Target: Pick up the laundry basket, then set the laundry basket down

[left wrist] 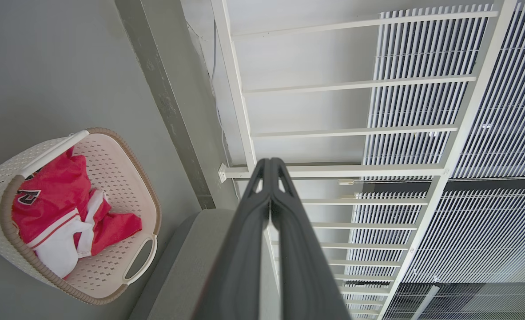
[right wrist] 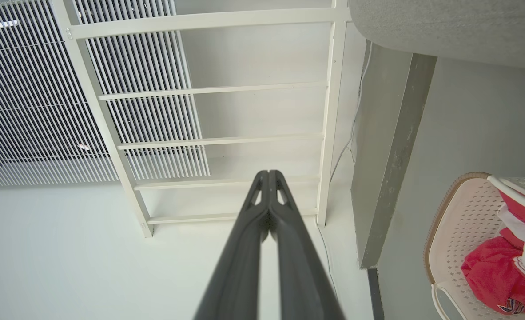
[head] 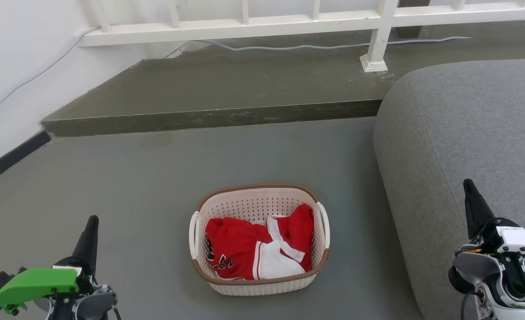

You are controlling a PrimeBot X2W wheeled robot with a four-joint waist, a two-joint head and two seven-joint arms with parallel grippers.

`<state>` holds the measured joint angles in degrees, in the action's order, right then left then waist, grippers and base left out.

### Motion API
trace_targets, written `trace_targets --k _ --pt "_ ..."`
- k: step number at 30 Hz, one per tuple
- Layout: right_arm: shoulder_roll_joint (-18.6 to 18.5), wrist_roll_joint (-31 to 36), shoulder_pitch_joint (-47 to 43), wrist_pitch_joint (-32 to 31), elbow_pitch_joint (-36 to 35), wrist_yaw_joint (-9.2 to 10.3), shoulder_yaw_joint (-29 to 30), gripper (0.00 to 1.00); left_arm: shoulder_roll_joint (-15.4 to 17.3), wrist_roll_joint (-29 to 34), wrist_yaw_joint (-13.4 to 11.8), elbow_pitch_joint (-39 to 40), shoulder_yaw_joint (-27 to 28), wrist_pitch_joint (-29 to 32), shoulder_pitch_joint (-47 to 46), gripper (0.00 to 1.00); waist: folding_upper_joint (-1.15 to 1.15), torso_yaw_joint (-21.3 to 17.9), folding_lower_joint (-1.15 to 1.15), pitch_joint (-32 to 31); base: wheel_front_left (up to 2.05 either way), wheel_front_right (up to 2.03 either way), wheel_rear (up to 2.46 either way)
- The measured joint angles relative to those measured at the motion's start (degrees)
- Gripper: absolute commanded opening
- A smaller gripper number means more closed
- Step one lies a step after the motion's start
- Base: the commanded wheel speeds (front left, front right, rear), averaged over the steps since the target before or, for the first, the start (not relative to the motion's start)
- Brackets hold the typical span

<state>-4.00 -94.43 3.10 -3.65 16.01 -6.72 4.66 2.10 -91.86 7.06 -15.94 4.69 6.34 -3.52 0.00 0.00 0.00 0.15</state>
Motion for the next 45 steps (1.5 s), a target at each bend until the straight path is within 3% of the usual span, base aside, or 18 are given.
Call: trace_targets --k 45 --pt "0.0 0.0 0.0 -0.3 0.2 -0.01 0.2 0.0 0.0 0.0 0.0 0.0 0.0 0.0 0.0 0.0 0.0 0.0 0.0 0.0 0.0 0.0 0.0"
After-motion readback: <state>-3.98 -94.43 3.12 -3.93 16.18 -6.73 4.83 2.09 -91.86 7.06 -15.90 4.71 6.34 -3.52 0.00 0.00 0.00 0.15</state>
